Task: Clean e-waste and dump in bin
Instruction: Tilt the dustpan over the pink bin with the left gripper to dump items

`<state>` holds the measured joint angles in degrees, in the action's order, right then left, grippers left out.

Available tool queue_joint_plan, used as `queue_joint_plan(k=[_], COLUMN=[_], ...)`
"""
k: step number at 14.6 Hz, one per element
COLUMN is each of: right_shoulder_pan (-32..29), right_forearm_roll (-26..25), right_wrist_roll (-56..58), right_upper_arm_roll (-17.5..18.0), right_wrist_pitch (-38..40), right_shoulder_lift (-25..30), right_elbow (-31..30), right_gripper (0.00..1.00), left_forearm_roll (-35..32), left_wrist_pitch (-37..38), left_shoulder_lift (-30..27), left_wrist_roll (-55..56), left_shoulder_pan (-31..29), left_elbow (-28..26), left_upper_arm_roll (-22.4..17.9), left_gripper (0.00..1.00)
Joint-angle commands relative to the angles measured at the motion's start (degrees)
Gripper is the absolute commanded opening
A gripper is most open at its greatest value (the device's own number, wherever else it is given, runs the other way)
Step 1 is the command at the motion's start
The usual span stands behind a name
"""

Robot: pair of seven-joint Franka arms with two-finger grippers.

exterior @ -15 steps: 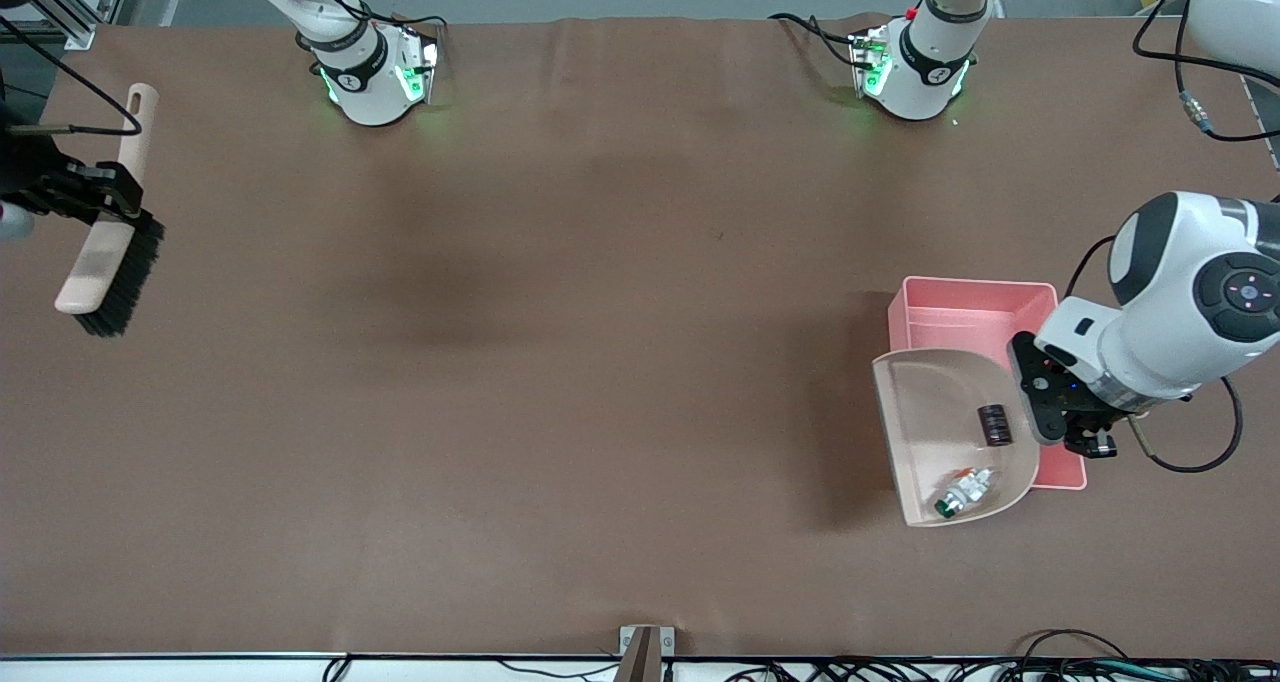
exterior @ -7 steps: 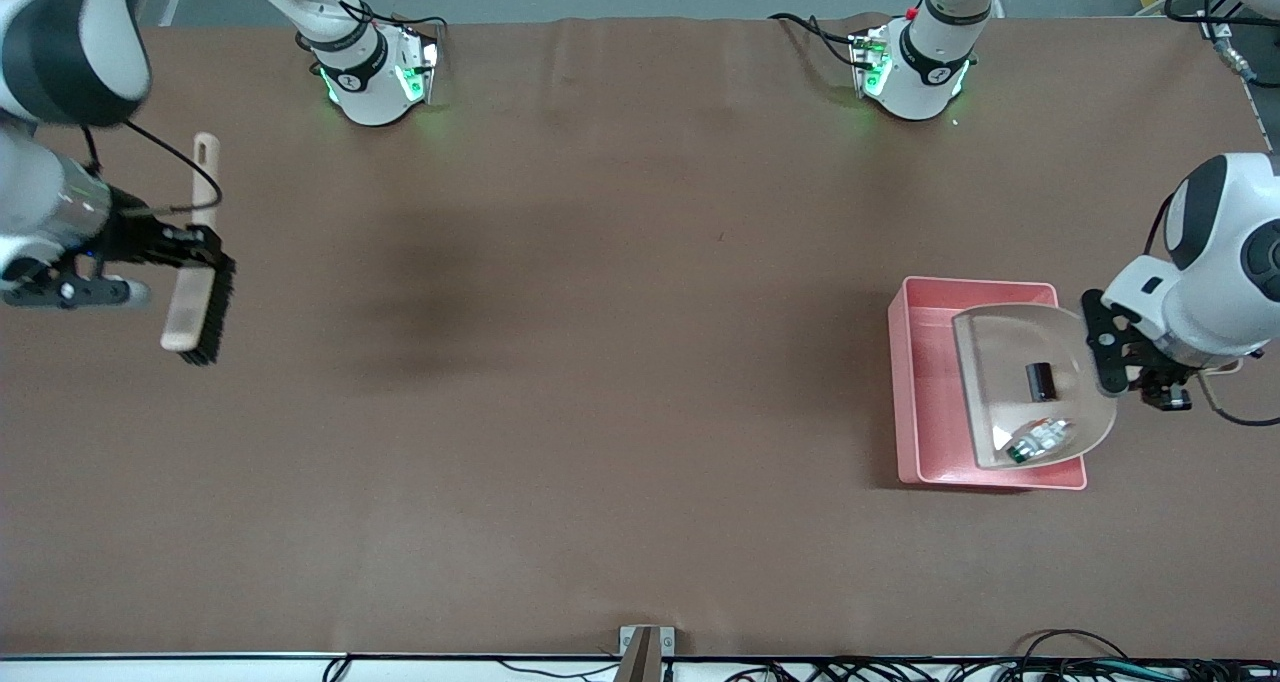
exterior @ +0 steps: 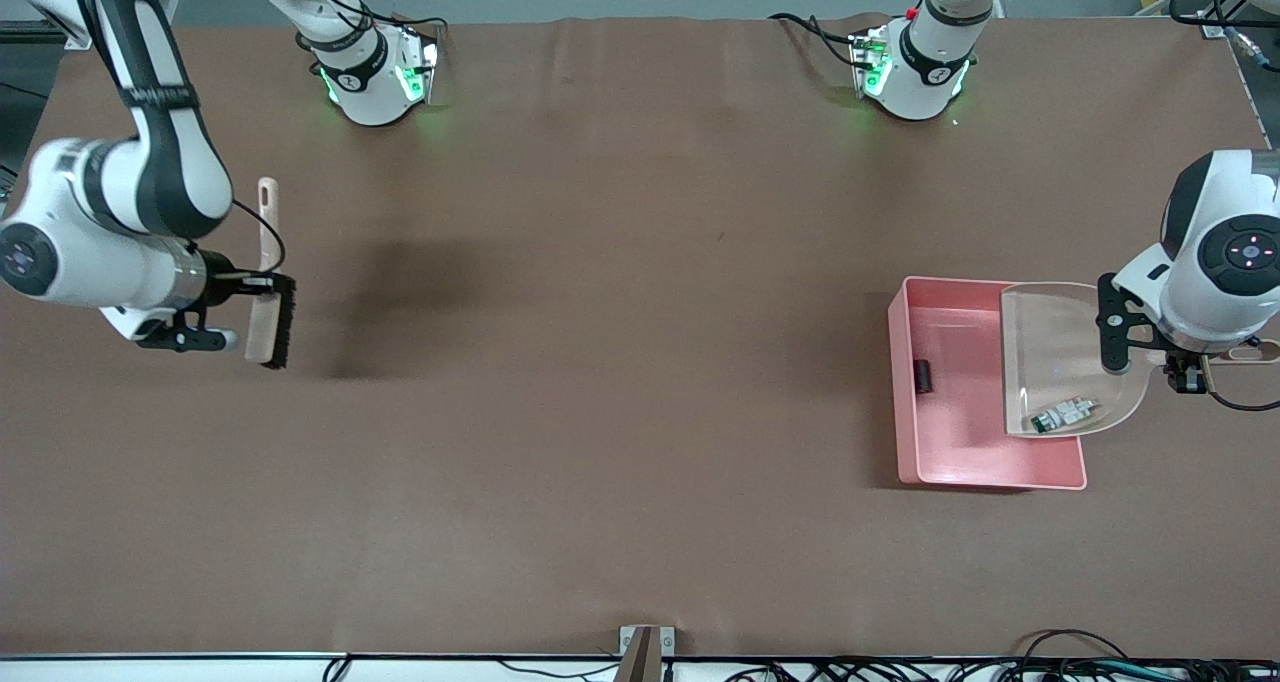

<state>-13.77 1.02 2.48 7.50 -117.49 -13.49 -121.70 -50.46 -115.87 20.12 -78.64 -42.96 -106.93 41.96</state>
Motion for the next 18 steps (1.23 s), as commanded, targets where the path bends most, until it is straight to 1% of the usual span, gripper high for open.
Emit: queue_joint_plan(k=[1,3,5,8,11,12,13,15,16,17,18], right_shoulder_pan=[-1.35,-1.61,-1.88,-1.96,-2.32,-2.32,-2.4,-2.4,-2.32,-2.23,-2.23], right_forearm_roll=[0.13,0.04,0.04,0.04,-0.05,0.04,0.04,0.04,0.04,0.04,0.04], right_wrist_roll=[-0.45,-0.37,-0.1,-0.1,-0.1,-0.1,-0.1,-0.1,-0.19,-0.19,-0.19], right_upper_arm_roll=[0.67,0.67,0.67,0.67,0.67,0.67,0.67,0.67,0.67,0.67,0.67], right_wrist_pitch=[-6.86,-10.46,-11.0,-11.44,-12.59,-12.67,-12.76,-12.76,-12.5,-12.41,-12.32], right_shoulder_lift=[-1.7,-3.64,-4.52,-5.4,-6.46,-6.55,-6.72,-6.99,-6.99,-6.99,-6.99], right_elbow=[-3.9,-4.33,-4.25,-4.25,-4.34,-4.34,-4.34,-4.34,-4.34,-4.25,-4.25], right_gripper=[0.0,0.0,0.0,0.0,0.0,0.0,0.0,0.02,0.1,0.22,0.43], left_forearm_roll=[-4.38,-7.01,-10.35,-11.68,-15.1,-15.2,-15.03,-12.49,-10.21,-7.58,-3.46], left_wrist_pitch=[-0.32,1.25,2.05,1.88,1.52,1.52,1.7,1.79,1.87,1.96,1.96], left_shoulder_lift=[-1.14,-1.4,-1.31,-1.23,-1.58,-1.75,-1.84,-2.02,-2.02,-2.02,-2.02], left_wrist_roll=[0.42,3.73,4.9,4.73,4.02,4.02,4.11,4.55,4.03,3.93,4.02], left_shoulder_pan=[0.06,0.85,1.38,1.56,1.47,1.47,1.47,1.03,1.12,1.12,1.12], left_elbow=[-0.92,-0.83,-0.83,-0.3,-0.04,0.22,1.62,3.47,5.39,6.54,7.95], left_upper_arm_roll=[0.67,0.76,1.63,2.07,4.35,4.88,5.5,5.85,6.12,6.73,7.43], left_gripper=[0.01,0.0,0.0,0.0,0.0,0.0,0.0,0.0,0.0,0.0,0.0])
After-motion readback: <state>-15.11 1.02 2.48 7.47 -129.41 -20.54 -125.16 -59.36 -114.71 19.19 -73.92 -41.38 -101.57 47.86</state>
